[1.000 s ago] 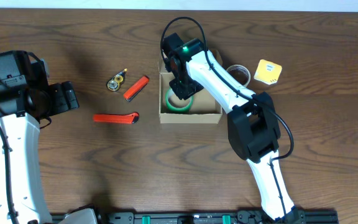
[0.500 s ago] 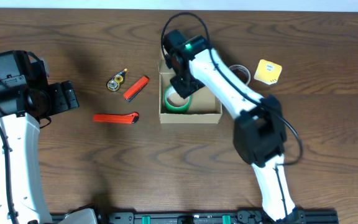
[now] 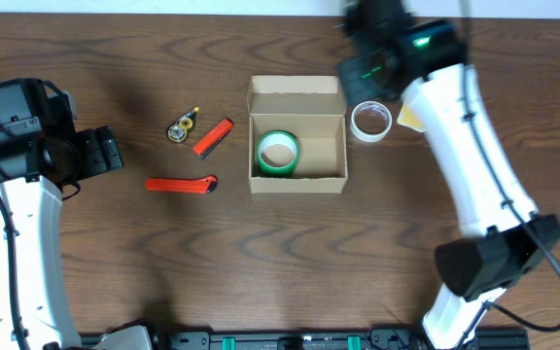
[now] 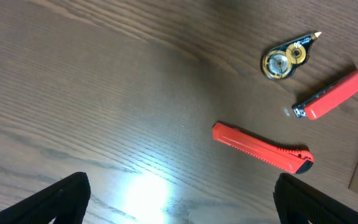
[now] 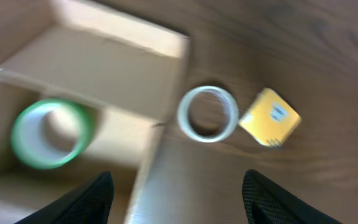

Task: Pack container
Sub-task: 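Move the right gripper to the white tape roll and grasp it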

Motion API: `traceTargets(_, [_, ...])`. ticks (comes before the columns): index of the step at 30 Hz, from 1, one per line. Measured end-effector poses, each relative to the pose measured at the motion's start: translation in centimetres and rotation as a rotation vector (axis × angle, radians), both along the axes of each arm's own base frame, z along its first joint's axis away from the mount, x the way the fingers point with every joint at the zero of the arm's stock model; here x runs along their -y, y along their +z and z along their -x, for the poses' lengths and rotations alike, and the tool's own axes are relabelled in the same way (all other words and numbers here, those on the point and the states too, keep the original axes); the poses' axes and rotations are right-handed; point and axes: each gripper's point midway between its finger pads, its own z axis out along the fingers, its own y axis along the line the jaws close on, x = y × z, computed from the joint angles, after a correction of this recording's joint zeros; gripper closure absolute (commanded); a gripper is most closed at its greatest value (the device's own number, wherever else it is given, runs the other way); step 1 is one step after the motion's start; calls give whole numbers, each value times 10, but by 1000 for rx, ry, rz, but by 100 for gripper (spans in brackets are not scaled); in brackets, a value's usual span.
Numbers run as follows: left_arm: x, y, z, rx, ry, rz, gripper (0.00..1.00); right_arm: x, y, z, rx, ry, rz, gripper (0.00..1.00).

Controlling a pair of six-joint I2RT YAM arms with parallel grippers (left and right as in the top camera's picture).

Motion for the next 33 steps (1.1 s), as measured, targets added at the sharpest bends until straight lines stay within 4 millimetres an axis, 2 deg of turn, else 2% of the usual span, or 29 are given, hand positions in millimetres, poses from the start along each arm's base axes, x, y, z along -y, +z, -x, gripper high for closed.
traceTargets(3, [0,-2,-1,-5,0,1,5,51,-15,-14,-13,-140,-37,31])
traceTargets(5, [0,-2,-1,-6,0,1,5,82,-31,-16,-42,-221,-55,31])
traceTargets(6, [0,-2,-1,-6,0,1,5,94,-42,-15,-65,-255,-62,31])
traceTargets(8, [0,-2,-2,-4,0,1,5,105,-68,-10,-128,-295,-66,31])
traceTargets(13, [-1,-2,-3,1,0,0,5,97,-136,-6,-287,-300,-72,31])
traceTargets(18, [-1,-2,-3,2,0,-1,5,90,-181,-4,-383,-298,-71,31])
traceTargets(23, [-1,-2,-3,2,-1,0,5,88,-201,-8,-402,-297,-75,31])
traceTargets(33, [2,-2,-3,4,-9,17,5,86,-220,-21,-378,-362,-107,35])
